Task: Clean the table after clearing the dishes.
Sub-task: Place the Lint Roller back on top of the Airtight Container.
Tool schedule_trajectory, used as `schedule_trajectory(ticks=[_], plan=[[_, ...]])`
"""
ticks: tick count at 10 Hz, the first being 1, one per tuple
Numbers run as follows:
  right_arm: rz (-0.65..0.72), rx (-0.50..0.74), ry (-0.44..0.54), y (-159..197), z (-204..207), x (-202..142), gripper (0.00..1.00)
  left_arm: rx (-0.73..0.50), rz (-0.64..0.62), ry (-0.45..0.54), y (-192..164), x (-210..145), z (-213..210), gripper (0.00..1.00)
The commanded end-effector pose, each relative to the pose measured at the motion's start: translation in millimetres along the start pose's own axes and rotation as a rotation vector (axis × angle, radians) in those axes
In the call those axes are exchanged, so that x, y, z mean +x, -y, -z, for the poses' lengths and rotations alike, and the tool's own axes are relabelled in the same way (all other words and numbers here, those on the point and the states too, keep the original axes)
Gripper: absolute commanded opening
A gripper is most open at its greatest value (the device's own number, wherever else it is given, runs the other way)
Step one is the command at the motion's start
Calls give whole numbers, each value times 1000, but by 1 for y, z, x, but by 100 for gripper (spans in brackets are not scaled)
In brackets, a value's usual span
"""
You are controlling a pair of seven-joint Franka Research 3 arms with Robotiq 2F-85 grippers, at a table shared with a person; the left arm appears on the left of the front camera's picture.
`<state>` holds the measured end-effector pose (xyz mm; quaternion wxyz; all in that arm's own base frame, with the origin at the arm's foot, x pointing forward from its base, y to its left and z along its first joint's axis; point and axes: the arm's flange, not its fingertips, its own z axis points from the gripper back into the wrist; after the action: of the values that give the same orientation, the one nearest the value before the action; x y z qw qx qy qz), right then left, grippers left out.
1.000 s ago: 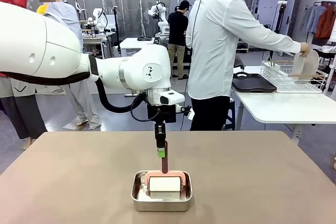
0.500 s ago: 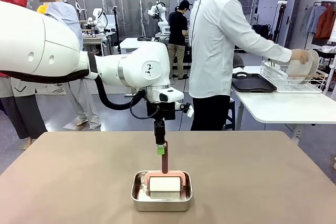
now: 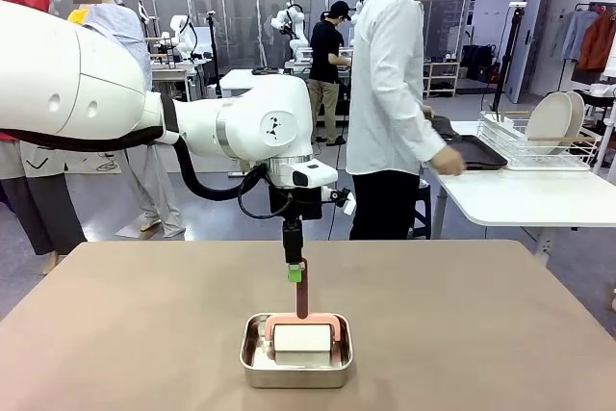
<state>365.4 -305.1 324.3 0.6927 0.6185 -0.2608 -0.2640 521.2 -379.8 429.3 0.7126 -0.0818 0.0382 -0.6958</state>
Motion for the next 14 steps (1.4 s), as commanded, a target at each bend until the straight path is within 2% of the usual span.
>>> schedule_trajectory(ticks=[1, 6, 7, 8, 9, 10, 12, 14], plan=[[1, 3, 3, -4, -1, -1, 100, -14, -9, 5, -1, -1, 1, 100], [1, 3, 3, -4, -1, -1, 100, -6, -3, -1, -2, 0, 4, 100], [1, 3, 3, -4, -1, -1, 100, 22, -143, 105, -26, -22, -27, 100], [1, 3, 3, -4, -1, -1, 100, -50, -242, 261, -40, -48, -55, 100], [1, 3, 3, -4, -1, -1, 100, -93, -336, 349, -49, -78, -74, 100], [1, 3, 3, -4, -1, -1, 100, -84, -400, 382, -47, -112, -94, 100], [1, 3, 3, -4, -1, -1, 100, -39, -612, 568, -42, -193, -129, 100], [1, 3, 3, -4, -1, -1, 100, -56, -856, 828, -30, -310, -146, 100]])
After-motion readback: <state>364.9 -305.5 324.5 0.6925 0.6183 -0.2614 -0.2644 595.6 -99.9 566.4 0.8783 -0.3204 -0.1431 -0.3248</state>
